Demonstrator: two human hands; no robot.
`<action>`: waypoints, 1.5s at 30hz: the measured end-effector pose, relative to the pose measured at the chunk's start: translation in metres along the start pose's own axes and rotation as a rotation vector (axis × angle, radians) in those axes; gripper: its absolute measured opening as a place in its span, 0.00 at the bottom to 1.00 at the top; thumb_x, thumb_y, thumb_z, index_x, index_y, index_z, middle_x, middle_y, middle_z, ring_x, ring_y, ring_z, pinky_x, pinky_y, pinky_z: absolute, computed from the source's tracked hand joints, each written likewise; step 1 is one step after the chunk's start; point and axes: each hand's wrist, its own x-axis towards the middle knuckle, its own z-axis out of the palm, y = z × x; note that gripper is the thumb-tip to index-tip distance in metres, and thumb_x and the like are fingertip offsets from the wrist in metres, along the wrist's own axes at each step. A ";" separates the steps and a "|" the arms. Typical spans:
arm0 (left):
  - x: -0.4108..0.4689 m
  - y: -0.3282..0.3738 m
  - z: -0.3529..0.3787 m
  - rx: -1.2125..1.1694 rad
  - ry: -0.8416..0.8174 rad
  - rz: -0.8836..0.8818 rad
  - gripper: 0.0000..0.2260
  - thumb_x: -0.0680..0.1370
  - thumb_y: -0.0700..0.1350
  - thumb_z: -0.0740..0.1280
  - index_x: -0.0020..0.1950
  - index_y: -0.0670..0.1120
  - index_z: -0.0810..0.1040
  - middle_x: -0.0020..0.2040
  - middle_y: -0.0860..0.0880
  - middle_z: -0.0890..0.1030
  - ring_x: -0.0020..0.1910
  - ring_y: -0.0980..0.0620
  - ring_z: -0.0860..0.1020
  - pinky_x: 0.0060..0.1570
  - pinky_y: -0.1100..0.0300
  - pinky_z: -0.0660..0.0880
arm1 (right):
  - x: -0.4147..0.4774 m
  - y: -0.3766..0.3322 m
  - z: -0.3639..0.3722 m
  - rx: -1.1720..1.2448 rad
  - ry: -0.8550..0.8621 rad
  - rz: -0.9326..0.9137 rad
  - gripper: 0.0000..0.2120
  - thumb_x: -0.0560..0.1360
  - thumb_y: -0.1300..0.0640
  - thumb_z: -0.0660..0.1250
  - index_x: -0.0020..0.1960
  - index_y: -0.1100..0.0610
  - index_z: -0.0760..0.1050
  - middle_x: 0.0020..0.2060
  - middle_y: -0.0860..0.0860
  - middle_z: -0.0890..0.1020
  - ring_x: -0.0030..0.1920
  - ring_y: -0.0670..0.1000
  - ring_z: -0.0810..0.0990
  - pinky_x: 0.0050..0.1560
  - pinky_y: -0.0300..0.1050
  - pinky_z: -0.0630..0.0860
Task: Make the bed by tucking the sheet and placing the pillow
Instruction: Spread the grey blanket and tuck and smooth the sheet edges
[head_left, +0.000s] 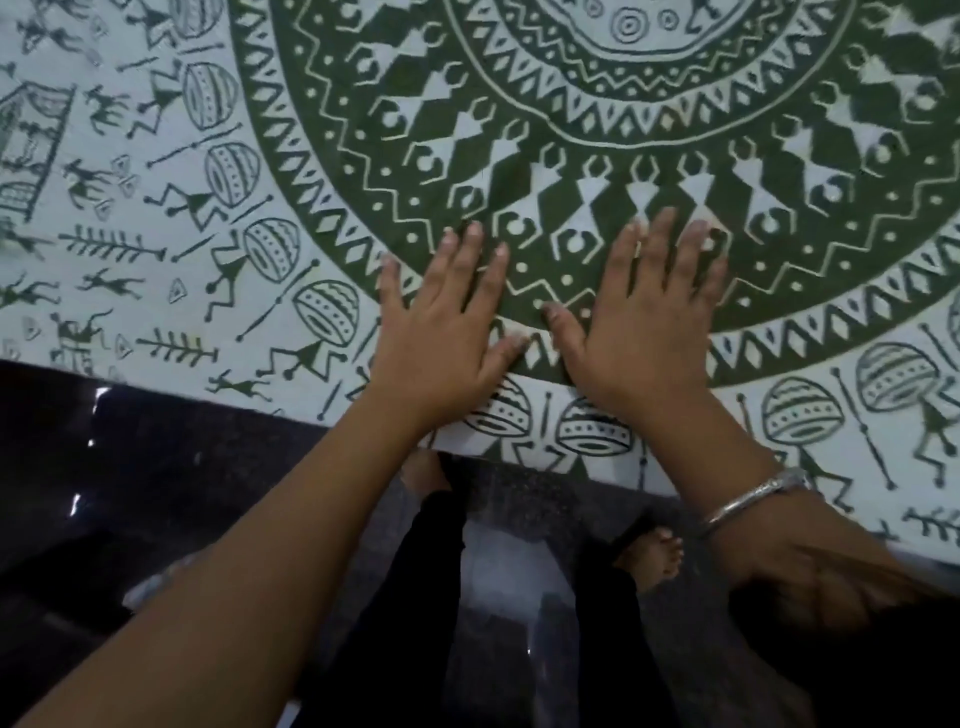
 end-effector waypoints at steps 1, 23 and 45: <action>-0.002 -0.008 0.000 0.016 -0.003 0.056 0.32 0.77 0.63 0.43 0.78 0.49 0.50 0.78 0.47 0.50 0.76 0.47 0.50 0.70 0.36 0.46 | 0.001 -0.018 0.002 -0.012 -0.008 -0.064 0.41 0.75 0.33 0.43 0.77 0.60 0.42 0.75 0.66 0.43 0.74 0.67 0.39 0.70 0.67 0.38; -0.023 -0.264 -0.025 -0.085 0.069 -0.084 0.28 0.79 0.57 0.44 0.77 0.47 0.55 0.77 0.45 0.56 0.76 0.43 0.54 0.71 0.42 0.47 | 0.082 -0.298 0.005 -0.064 -0.006 -0.368 0.40 0.72 0.37 0.48 0.77 0.56 0.46 0.75 0.65 0.46 0.74 0.67 0.42 0.70 0.67 0.37; -0.027 -0.470 -0.050 -0.027 0.254 -0.473 0.26 0.80 0.56 0.46 0.76 0.48 0.56 0.76 0.43 0.59 0.74 0.39 0.57 0.70 0.38 0.52 | 0.125 -0.520 0.016 -0.042 -0.033 -0.780 0.46 0.69 0.30 0.48 0.77 0.57 0.43 0.75 0.64 0.50 0.73 0.71 0.44 0.71 0.67 0.41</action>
